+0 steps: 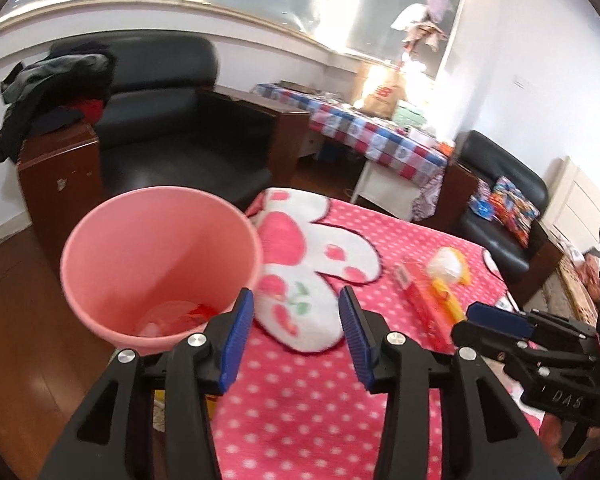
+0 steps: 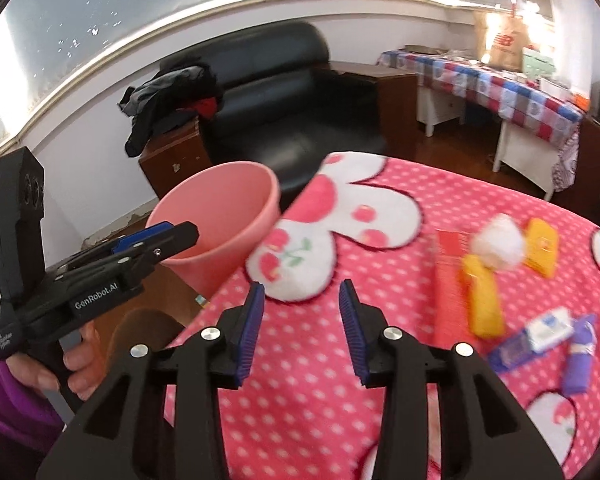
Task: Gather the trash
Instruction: 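Grasp the clear plastic bag with the right gripper while the left gripper grasps the white paper wrapper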
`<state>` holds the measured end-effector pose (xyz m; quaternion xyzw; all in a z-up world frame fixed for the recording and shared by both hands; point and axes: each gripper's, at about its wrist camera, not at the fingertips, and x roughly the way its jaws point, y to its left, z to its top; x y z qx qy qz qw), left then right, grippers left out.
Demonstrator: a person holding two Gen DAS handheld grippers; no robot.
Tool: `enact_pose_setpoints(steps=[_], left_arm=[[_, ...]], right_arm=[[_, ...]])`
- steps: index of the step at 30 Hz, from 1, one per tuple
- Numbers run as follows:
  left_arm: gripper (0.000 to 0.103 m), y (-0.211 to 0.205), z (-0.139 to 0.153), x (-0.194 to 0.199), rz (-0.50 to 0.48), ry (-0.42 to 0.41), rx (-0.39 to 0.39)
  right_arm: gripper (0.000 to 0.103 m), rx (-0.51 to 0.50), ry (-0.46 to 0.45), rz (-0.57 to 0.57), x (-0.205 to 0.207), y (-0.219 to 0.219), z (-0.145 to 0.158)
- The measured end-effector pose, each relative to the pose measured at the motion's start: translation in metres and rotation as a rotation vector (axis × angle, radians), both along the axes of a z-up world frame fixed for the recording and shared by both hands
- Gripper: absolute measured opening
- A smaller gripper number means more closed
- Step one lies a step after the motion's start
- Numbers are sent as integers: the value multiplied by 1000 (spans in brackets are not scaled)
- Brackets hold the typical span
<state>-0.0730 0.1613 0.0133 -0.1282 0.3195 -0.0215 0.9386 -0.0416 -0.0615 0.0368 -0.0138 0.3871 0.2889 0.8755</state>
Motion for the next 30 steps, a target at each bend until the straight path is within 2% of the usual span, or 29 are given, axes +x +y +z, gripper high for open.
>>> enact_pose_setpoints(steps=[10, 15, 19, 27, 30], left_arm=[[44, -41, 6, -5, -102, -11, 19], [44, -55, 3, -11, -138, -13, 18], [44, -64, -1, -13, -160, 4, 15], [44, -78, -9, -17, -189, 29, 22], [44, -82, -11, -17, -200, 32, 25]], right_arm=[[40, -50, -38, -113, -26, -71, 3], [40, -73, 8, -143, -39, -93, -15], [40, -71, 46, -142, -42, -96, -31], [40, -118, 7, -142, -38, -84, -43], [40, -101, 23, -156, -33, -86, -47]])
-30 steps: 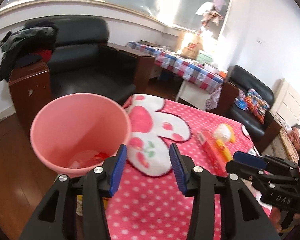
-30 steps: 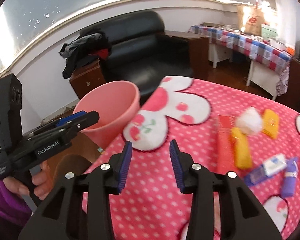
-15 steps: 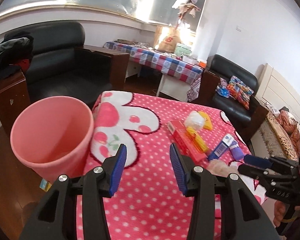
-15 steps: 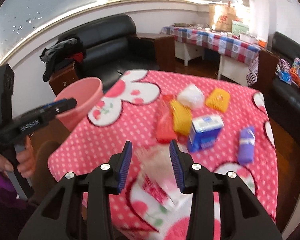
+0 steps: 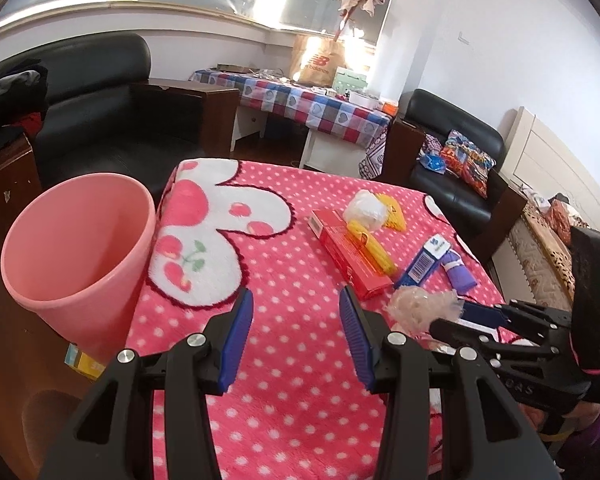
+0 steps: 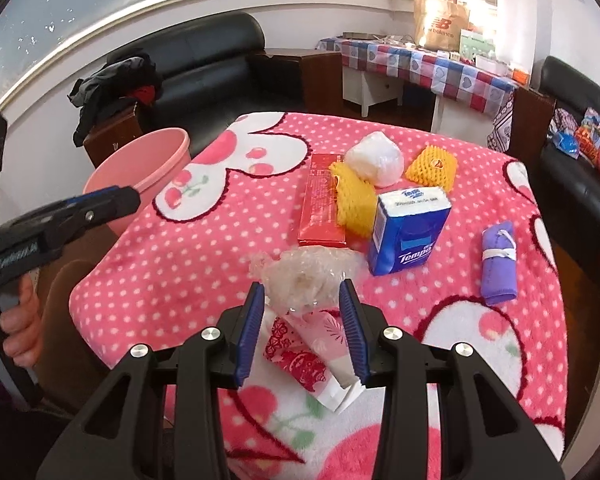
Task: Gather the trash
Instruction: 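Grasp the clear plastic bag with the right gripper while the left gripper grasps the white paper wrapper, then lift the clear bag with the right gripper while the left gripper lifts the paper wrapper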
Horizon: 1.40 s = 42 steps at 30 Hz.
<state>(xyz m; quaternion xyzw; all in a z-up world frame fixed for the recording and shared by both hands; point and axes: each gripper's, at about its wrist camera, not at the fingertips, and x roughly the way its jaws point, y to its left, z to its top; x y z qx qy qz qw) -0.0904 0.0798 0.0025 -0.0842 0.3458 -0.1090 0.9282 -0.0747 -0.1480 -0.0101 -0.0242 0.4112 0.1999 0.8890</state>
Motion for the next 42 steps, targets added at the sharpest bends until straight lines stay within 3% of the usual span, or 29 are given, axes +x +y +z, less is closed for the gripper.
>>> enact_pose_setpoints(steps=[2, 4, 8, 17, 23, 31, 37, 42], left_arm=[[44, -2, -2, 1, -10, 5, 0], [44, -5, -4, 2, -24, 11, 1], [44, -12, -9, 3, -67, 19, -7], [44, -43, -26, 7, -238, 68, -29], [34, -65, -48, 13, -342, 160, -58], [31, -89, -64, 22, -407, 219, -46], [16, -96, -71, 24, -419, 244, -37], [11, -95, -70, 22, -414, 229, -50]], right_arm=[[39, 21, 9, -6, 3, -3, -1], [29, 43, 18, -9, 5, -6, -1], [23, 86, 16, -11, 4, -14, 6], [22, 189, -24, -20, 2, -36, 36], [22, 201, -67, -29, 2, -46, 49], [22, 216, -84, -27, 1, -54, 55], [22, 215, -82, -31, 2, -55, 51], [22, 210, -78, -26, 2, -53, 49]])
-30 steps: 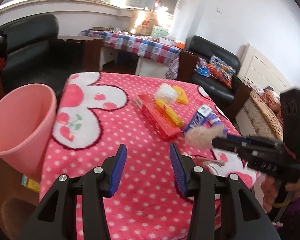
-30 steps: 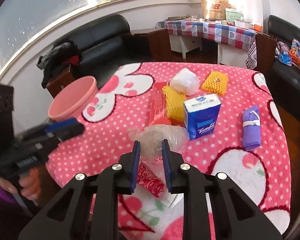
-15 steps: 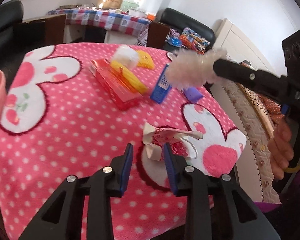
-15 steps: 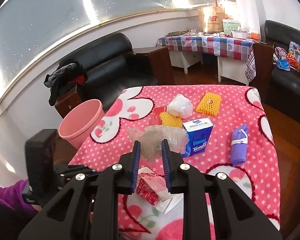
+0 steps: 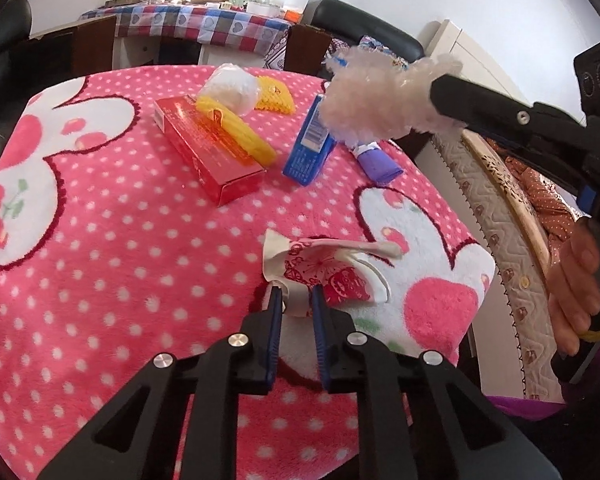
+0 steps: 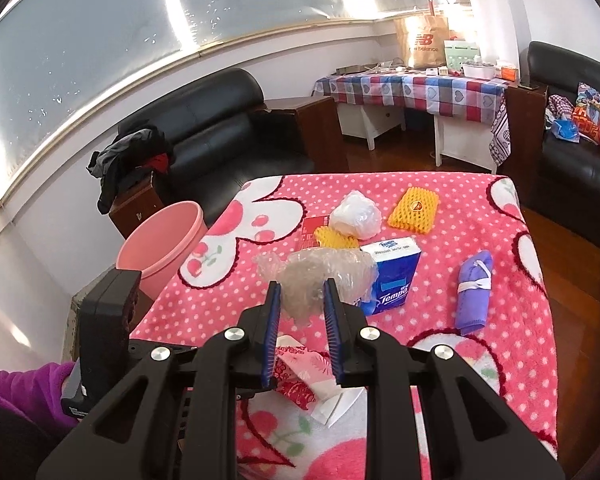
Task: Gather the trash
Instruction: 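Lift the clear bag with the right gripper while the left gripper lifts the paper wrapper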
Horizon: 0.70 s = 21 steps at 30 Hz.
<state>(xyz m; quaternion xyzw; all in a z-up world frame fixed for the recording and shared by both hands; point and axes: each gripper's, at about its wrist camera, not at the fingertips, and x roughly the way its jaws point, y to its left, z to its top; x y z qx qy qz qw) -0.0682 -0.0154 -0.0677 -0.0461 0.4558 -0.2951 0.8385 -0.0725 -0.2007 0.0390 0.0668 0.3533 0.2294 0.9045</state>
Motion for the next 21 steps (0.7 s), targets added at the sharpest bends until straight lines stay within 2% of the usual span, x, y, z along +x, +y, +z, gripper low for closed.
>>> enact_pose_setpoints(steps=[1, 7, 21], left_arm=[[8, 0, 2, -1, 0, -9, -4], [3, 12, 17, -5, 32, -70, -4], [1, 72, 61, -15, 241, -222, 23]], right_arm=[[22, -1, 0, 0, 0, 0, 0], [22, -4, -2, -2, 0, 1, 0], [22, 7, -39, 48, 8, 26, 14]])
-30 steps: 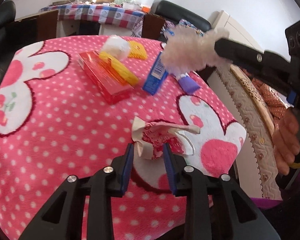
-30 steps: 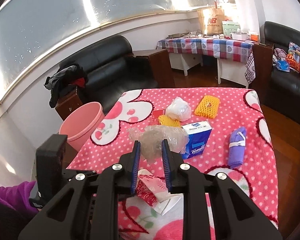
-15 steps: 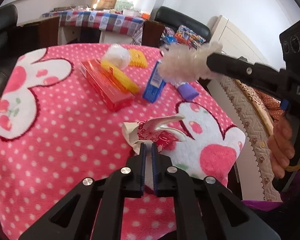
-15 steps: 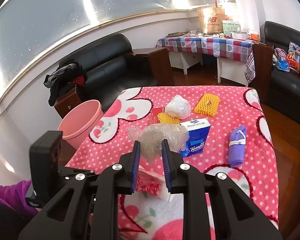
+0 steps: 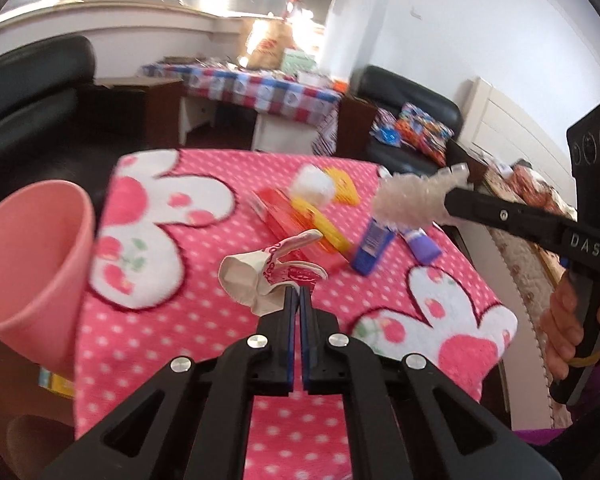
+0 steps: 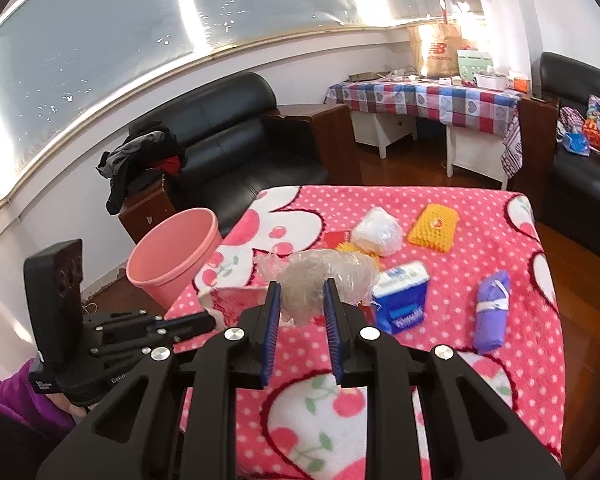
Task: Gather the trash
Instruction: 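Lift the clear bag with the right gripper while the left gripper lifts the paper wrapper, then carry the clear bag and paper wrapper in both grippers over the pink bucket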
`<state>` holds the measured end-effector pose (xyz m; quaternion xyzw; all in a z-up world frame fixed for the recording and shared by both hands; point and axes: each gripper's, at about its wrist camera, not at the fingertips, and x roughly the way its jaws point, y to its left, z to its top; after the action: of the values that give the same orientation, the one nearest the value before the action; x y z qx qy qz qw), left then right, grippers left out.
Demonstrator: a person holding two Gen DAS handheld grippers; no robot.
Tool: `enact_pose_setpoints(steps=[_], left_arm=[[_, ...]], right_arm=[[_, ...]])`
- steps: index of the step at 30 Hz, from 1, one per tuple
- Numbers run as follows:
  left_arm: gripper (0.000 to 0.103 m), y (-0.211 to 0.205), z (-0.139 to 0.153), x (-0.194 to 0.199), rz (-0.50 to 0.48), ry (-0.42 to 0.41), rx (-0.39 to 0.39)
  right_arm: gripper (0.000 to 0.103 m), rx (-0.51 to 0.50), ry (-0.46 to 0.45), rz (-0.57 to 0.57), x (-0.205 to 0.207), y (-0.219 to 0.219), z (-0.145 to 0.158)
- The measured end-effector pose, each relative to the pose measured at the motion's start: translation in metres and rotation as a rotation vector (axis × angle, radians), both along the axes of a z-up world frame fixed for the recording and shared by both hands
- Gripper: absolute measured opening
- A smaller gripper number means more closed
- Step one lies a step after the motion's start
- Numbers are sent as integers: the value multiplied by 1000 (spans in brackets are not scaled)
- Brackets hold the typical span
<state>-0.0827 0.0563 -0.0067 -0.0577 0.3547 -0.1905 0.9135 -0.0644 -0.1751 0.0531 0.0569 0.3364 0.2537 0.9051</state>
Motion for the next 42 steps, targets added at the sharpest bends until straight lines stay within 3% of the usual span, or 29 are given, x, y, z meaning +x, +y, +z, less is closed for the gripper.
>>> enact_pose_setpoints(steps=[9, 23, 32, 42], left_arm=[[1, 39, 18, -7, 134, -59, 12], [1, 115, 32, -14, 365, -79, 38], [1, 157, 25, -17, 477, -53, 31], [1, 192, 4, -9, 562, 9, 64]], right_arm=[[22, -4, -14, 70, 12, 38, 2], [22, 33, -6, 244, 43, 123, 2], [22, 34, -1, 385, 54, 190, -4], [22, 35, 101, 463, 81, 251, -33]])
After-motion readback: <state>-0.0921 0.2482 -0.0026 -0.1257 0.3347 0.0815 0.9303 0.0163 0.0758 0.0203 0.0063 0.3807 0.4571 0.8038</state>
